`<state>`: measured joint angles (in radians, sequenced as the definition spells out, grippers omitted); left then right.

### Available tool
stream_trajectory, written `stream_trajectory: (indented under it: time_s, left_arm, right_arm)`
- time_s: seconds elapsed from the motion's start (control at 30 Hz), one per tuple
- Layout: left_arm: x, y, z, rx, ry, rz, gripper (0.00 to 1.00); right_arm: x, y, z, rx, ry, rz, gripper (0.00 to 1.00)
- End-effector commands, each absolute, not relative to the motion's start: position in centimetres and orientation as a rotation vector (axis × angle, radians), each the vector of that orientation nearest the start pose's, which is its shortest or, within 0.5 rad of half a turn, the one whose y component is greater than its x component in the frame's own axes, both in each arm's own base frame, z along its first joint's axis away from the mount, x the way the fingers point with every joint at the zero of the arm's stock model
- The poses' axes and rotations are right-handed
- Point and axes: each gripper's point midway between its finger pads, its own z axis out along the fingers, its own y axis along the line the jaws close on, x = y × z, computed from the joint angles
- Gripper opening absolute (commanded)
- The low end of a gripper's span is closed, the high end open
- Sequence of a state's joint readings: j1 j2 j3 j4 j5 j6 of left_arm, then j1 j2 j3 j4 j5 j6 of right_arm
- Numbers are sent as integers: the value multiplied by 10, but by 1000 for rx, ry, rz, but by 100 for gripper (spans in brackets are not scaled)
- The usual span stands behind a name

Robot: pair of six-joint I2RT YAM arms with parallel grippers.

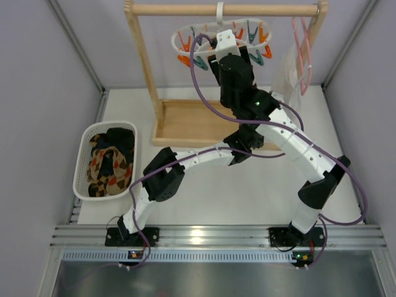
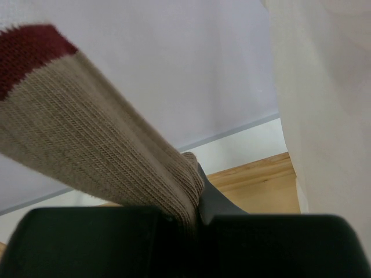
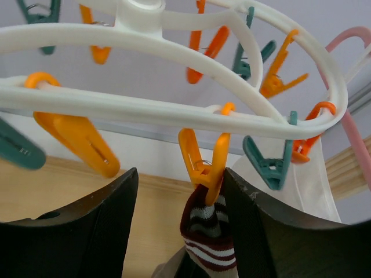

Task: Remove the socks clipped to the hanger

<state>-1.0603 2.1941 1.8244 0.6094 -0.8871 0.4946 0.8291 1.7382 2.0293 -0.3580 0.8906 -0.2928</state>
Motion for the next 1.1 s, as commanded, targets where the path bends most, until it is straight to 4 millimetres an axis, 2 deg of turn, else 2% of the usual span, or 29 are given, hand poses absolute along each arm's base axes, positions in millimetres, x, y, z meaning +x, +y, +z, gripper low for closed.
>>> stream_trajectory:
  time_s: [0.0,0.1,0.3,0.53,0.77,0.93,1.07]
  left_arm:
    - [415,-444,334,280,1346,54,0]
    - [415,-446,332,286,1348,53,0]
    - [414,-445,336,279,1346,34,0]
    - [412,-443,339,280,1346,26,0]
    - [412,-444,339,274,1346,9,0]
    - [411,-444,338,276,1347,0,0]
    - [411,-445,337,273,1348,-9,0]
  right_arm:
    - [395,241,468,-223,1601,-194,59]
    - [391,242,471,-229,1581,-179,59]
    - [401,237,470,-210,1585,-310,63]
    - [413,226,463,-147,1576,-476,63]
    - [422,218,467,-105,1546,-571,61]
    - [431,211,471,-59,1511,-633,58]
    - [434,212,475,-59,1500,-643,49]
